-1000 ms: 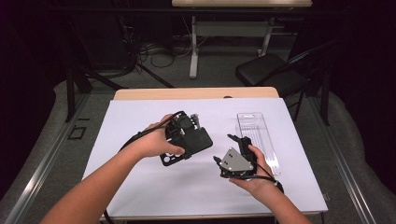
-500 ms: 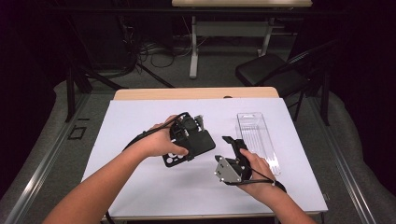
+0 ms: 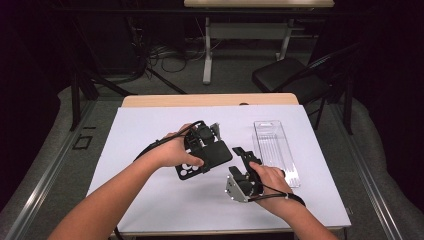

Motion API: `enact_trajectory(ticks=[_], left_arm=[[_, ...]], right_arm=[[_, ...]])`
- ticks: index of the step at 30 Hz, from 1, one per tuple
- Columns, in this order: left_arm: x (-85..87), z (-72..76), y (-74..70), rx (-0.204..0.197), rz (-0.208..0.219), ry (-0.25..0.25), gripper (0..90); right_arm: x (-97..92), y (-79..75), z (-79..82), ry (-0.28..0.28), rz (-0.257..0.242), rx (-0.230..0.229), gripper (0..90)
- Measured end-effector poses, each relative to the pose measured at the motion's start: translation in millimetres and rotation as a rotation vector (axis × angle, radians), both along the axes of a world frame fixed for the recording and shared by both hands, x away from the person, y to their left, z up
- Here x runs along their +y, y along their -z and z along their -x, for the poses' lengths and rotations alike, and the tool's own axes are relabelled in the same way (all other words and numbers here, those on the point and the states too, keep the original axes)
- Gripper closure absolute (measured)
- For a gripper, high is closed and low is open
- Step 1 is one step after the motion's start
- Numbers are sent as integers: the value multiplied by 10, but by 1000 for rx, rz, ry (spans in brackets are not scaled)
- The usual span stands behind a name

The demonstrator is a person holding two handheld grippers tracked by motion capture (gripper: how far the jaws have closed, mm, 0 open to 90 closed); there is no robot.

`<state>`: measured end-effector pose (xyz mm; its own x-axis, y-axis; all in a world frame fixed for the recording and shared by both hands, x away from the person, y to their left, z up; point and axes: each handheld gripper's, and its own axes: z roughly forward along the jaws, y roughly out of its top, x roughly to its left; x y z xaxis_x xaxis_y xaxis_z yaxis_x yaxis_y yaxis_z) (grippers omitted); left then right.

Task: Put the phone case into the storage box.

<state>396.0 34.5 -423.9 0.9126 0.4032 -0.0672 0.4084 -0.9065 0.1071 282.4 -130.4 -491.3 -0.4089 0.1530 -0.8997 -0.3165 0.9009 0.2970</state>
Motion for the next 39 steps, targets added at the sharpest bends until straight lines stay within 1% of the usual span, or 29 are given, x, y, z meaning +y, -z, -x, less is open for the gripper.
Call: enact_trajectory(ticks=[1,2,3,5,6,9,10,13,15,16,17,19,24,27,30,32,37,39], left_arm=[[-10,6,-1,-1,0,6,145],[-24,18,1,0,3,6,145],[-37,25,-2,1,-2,15,145],[-68,52,1,3,2,18,145],[-81,61,1,5,1,26,145],[-121,86,4,13,6,36,145],[-133,93,5,12,8,37,145],[-165,111,8,14,11,42,145],[-175,112,9,13,12,46,145],[-193,114,11,15,10,51,145],[-201,117,16,15,12,49,145],[-212,116,21,17,9,60,145],[-223,116,31,18,1,63,145],[-222,116,32,16,2,62,145],[-221,119,32,16,3,61,145],[-219,118,33,19,1,61,145],[-230,118,37,20,-4,67,145],[-233,119,44,19,0,67,145]], right_arm=[[16,21,1,3,14,-5,284],[21,25,-4,-5,32,-11,288],[25,35,-8,-10,40,-20,290],[38,52,-14,-14,55,-22,300],[42,53,-15,-16,74,-31,302],[62,76,-18,-26,95,-43,317],[72,91,-18,-27,92,-43,324],[85,110,-25,-30,125,-50,332],[90,117,-27,-27,128,-53,336],[97,124,-35,-29,140,-55,353],[99,127,-39,-34,141,-60,366],[105,139,-50,-44,150,-68,384],[109,168,-64,-47,185,-93,407],[109,179,-75,-52,185,-90,421],[108,180,-80,-51,186,-105,429],[106,176,-79,-48,175,-105,428],[104,173,-81,-56,176,-118,422],[104,174,-77,-53,178,-122,418]])
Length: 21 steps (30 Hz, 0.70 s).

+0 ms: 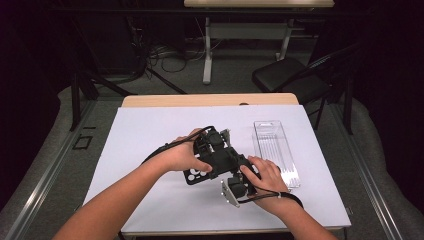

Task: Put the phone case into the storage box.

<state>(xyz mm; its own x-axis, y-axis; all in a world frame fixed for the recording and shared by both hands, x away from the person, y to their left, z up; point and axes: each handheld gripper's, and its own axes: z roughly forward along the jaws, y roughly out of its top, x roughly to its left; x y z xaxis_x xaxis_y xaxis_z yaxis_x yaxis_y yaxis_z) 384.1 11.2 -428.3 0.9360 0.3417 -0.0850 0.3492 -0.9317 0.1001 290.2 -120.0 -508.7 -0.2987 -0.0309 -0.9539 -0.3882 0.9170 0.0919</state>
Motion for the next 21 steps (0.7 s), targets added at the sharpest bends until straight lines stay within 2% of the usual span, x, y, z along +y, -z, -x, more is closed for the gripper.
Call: enact_trajectory(ticks=[6,16,21], left_arm=[[-16,2,15,8,-1,0,145],[-33,11,25,18,1,6,145],[-34,11,27,25,4,8,145]], right_arm=[[7,22,-1,7,-9,32,435],[24,33,18,-3,32,-2,478],[24,43,18,-10,32,-21,511]])
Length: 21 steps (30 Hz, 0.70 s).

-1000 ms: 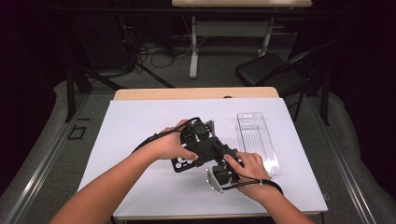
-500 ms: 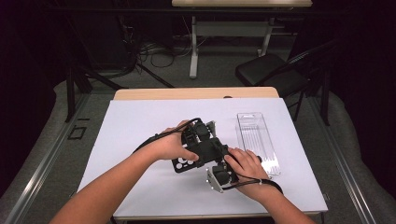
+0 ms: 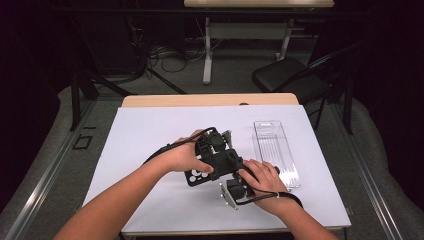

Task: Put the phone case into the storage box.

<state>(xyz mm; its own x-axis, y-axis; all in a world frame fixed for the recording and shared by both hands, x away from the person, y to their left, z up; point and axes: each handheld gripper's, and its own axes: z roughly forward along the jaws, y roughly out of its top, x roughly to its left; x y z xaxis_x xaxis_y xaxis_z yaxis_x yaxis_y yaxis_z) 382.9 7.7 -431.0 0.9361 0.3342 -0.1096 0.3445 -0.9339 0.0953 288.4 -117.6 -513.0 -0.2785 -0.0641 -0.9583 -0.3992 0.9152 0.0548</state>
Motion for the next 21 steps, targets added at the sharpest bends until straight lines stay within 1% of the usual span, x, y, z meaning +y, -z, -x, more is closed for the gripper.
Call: enact_trajectory(ticks=[3,5,6,7,9,11,15,21], left_arm=[[-4,0,3,7,5,-1,145],[-5,-4,1,35,15,-9,146],[-6,-2,2,37,18,-9,145],[-7,-1,2,36,17,-9,146],[-6,-4,3,37,13,-10,146],[-5,-4,7,34,13,-11,145],[-9,-3,6,36,13,-8,145],[-15,-1,16,39,17,-6,145]], right_arm=[[0,4,0,6,11,3,536],[1,24,-9,-5,3,-11,553],[2,3,9,23,35,9,561],[4,2,7,22,44,6,572],[2,35,-7,10,27,-9,592],[2,43,-14,3,34,-23,617],[5,63,-14,8,43,-34,666],[14,100,-31,4,66,-71,688]])
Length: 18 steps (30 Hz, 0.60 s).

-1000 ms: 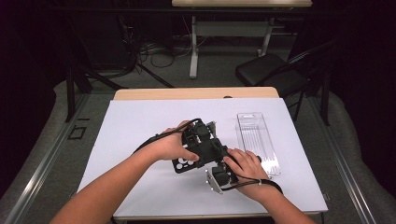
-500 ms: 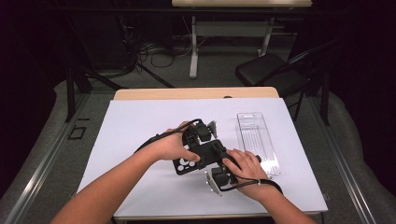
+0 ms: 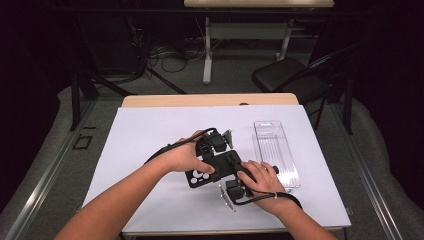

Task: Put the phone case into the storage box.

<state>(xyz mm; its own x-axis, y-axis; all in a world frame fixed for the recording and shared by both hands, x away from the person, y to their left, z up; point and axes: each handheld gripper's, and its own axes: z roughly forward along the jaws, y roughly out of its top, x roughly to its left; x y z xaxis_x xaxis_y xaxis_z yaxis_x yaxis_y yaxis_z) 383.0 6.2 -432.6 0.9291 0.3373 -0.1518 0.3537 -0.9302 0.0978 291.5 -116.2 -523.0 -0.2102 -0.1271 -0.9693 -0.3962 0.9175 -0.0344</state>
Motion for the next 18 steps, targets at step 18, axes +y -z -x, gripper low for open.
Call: enact_trajectory(ticks=[18], left_arm=[[-5,-6,5,19,12,-7,145]], right_arm=[[-25,45,-22,-15,-8,-37,758]])
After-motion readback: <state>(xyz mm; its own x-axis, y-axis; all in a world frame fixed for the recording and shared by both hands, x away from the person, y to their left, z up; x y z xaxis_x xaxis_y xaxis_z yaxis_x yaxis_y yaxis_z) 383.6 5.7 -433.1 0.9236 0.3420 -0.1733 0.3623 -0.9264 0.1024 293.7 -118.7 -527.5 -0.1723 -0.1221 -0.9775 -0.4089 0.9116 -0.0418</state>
